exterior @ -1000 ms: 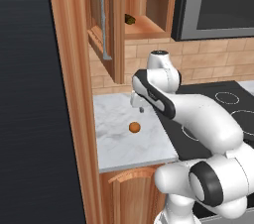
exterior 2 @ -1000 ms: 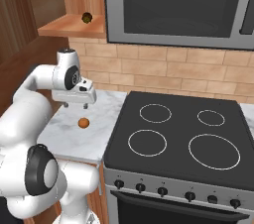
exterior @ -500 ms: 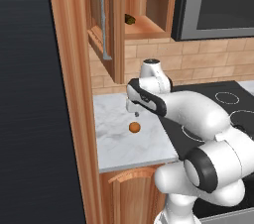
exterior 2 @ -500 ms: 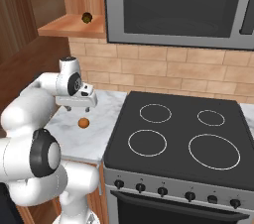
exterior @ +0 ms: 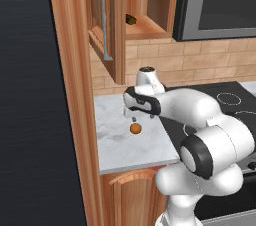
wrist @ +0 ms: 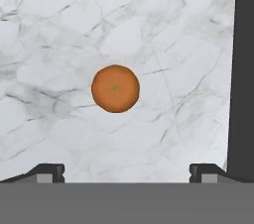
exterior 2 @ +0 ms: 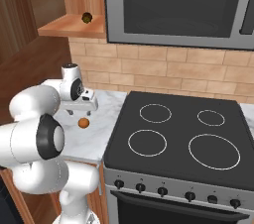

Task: Pick the tangerine, sweet potato from the counter and place them in the cabinet. Then close the cabinet.

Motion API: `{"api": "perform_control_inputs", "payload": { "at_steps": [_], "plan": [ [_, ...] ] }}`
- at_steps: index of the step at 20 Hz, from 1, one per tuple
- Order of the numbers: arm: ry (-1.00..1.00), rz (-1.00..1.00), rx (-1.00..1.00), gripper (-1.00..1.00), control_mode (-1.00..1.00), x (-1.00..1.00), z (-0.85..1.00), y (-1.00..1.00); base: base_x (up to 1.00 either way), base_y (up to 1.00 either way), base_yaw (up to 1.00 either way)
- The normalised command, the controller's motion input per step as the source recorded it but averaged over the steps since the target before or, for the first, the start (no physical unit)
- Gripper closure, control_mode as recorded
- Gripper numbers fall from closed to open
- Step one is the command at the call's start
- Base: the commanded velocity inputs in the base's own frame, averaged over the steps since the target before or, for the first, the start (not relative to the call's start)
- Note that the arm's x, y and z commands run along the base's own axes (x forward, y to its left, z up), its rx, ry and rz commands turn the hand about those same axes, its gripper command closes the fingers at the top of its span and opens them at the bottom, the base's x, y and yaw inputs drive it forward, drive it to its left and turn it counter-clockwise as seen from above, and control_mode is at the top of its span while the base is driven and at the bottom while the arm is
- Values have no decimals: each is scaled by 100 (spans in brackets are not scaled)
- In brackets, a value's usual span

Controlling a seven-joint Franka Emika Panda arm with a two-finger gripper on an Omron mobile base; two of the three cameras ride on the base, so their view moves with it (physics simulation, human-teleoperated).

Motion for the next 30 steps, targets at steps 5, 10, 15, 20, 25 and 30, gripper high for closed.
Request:
{"api": "perform_control_inputs", "payload": {
  "at_steps": [5,10,15,20,25,30],
  "plan": [
    [0,0,-1,-100,-100,18,-33,5,0,0,0],
    [0,0,-1,-100,-100,19,-33,4,0,0,0],
    [0,0,-1,-100,-100,20,-31,4,0,0,0],
    [0,0,-1,-100,-100,19,-31,4,0,0,0],
    [0,0,-1,-100,-100,13,-28,4,0,0,0],
    [0,0,0,-100,-100,6,-27,4,0,0,0]
  ]
}}
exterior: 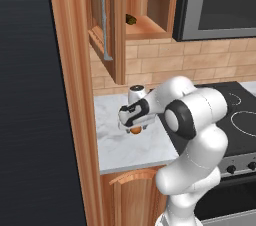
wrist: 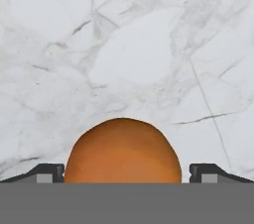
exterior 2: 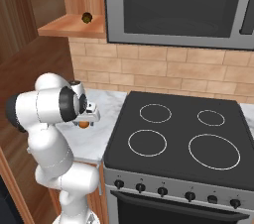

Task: Pick the tangerine, sweet potato from the counter and place them in the cabinet. Then close the cabinet.

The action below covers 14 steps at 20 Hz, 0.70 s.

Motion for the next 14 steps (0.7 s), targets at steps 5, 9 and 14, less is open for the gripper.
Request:
{"api": "perform_control_inputs", "payload": {
  "at_steps": [5,9,14],
  "plan": [
    [0,0,0,-100,-100,3,-19,0,0,0,0],
    [0,0,0,100,-100,0,-13,0,0,0,0],
    [0,0,0,100,-100,-2,0,-3,0,0,0]
  ]
}}
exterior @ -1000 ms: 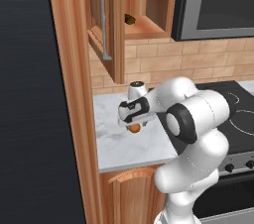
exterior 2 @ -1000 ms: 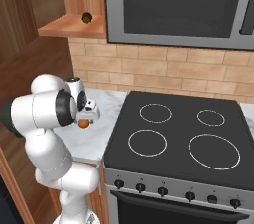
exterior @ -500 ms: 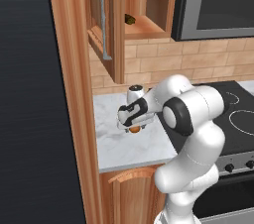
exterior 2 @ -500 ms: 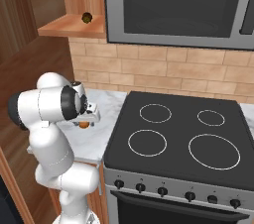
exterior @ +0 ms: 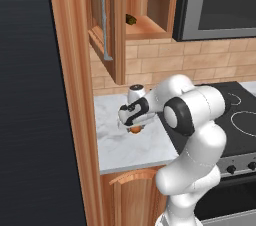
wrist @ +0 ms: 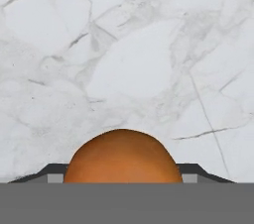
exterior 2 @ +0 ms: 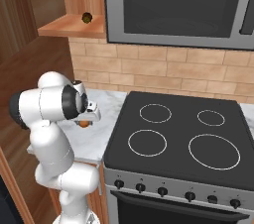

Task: Pick the tangerine, sweet potato from the counter and place them in the cabinet. Then close the cabinet.

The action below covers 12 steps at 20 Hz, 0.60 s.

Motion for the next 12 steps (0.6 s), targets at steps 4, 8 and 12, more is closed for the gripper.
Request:
{"api": "perform_control_inputs", "payload": {
  "at_steps": [4,8,12],
  "plan": [
    [-14,0,0,100,-100,-21,57,-28,0,0,0],
    [-23,0,0,100,-100,-36,92,-27,0,0,0],
    [-25,0,0,100,-100,-34,100,-10,0,0,0]
  ]
}}
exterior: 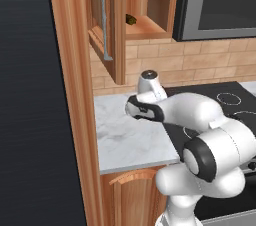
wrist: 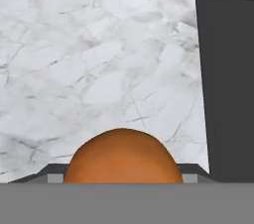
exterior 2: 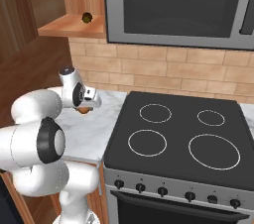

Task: Pick the tangerine, sweet potato from the counter and place them in the cabinet. Then close the cabinet.

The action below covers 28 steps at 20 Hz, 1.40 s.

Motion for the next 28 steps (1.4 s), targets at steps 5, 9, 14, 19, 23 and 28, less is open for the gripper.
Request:
{"api": "perform_control_inputs", "payload": {
  "at_steps": [5,9,14,19,23,28],
  "plan": [
    [-31,0,0,100,-100,-29,100,0,0,0,0],
    [-30,0,0,100,-100,-19,100,0,0,0,0],
    [-18,-2,0,100,-100,-1,100,0,0,0,0],
    [-15,0,4,100,-100,0,97,0,0,0,0],
    [-10,0,7,100,-100,0,97,0,0,0,0],
    [-11,0,5,100,-100,0,84,0,0,0,0]
  ]
}}
